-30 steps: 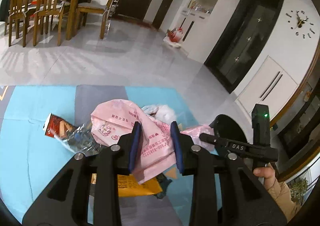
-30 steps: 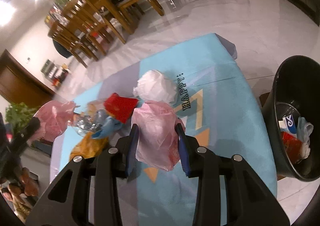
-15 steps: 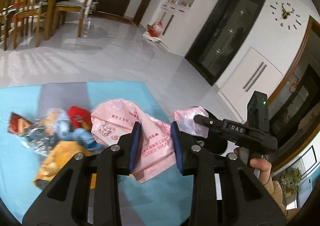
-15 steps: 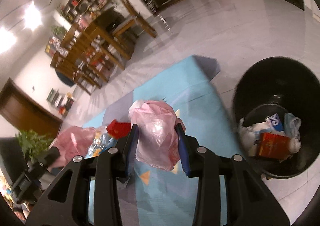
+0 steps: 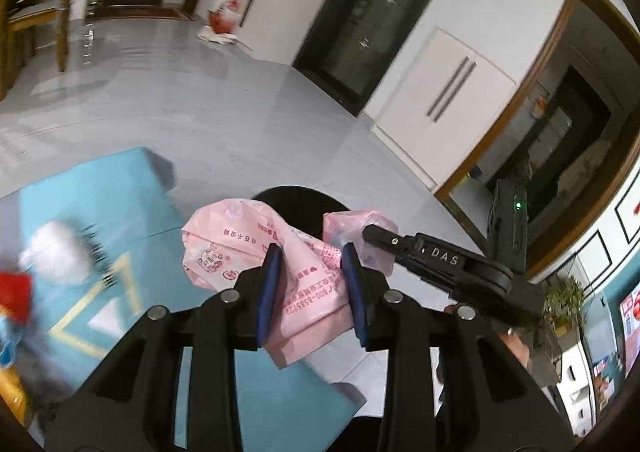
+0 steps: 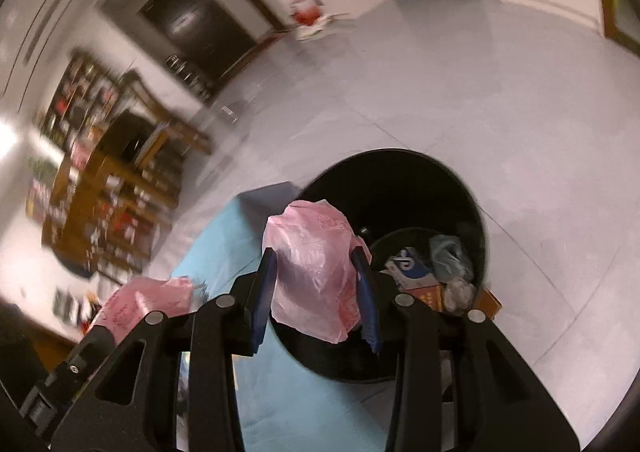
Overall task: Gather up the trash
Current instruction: 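Carry both pink bags to the black bin and release them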
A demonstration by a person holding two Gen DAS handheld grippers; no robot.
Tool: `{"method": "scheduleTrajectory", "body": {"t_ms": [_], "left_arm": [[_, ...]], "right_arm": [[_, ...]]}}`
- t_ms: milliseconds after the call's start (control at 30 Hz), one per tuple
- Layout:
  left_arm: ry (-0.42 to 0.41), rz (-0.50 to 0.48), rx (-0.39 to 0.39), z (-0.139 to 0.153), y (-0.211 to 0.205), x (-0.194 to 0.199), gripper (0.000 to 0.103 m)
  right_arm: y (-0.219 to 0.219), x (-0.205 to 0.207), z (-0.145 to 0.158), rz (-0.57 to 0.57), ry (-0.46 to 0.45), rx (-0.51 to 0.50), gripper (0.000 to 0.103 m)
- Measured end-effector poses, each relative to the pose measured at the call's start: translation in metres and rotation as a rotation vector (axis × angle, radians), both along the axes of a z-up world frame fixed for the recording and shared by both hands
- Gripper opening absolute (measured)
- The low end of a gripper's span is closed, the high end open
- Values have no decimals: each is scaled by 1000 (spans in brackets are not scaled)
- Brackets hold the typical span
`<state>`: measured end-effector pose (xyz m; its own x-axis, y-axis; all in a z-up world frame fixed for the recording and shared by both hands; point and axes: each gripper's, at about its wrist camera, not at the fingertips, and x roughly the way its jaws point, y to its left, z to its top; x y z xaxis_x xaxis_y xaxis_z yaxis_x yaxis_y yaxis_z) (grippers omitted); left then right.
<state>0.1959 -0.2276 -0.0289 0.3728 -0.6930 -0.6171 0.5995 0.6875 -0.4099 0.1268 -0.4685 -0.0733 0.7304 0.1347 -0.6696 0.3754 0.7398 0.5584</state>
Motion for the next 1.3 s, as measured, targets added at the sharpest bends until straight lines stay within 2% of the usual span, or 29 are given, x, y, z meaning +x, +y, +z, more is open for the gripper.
{"method": "scheduleTrajectory", "body": {"t_ms": [200,233,267,333,467,600,700,900,1033,1200,1300], "left_arm": [[3,-38,64,-18,-59,23,35],[6,-38,65,-23,-68,29,37],[3,-33,69,-27,-74,32,43],[32,-5,61,-39,-82,47,91],[79,41,40,-50,-70,51,91],[-52,70,126,-48,-32,4,92],[-109,112,169,-49,10,-38,93],[-114,200,253,-53,100,-92,94],[-87,286,232,-48,161,-118,94],[-118,382,224,-29,209,-138,95],[-117,443,205,-24,239,-148,95]], "right_arm": [[-31,9,-25,-113,16,148,44],[-35,10,-27,-132,7,174,46],[-40,11,-30,-154,-9,207,54],[-51,16,-40,-191,-28,293,65],[-58,14,-50,-231,-52,424,67],[-50,20,-41,-179,-69,456,67],[-31,28,-32,-64,-80,485,68],[42,42,-16,197,4,383,70],[96,48,-10,332,46,302,70],[152,45,-9,470,79,210,71],[175,41,-14,524,103,198,71]]}}
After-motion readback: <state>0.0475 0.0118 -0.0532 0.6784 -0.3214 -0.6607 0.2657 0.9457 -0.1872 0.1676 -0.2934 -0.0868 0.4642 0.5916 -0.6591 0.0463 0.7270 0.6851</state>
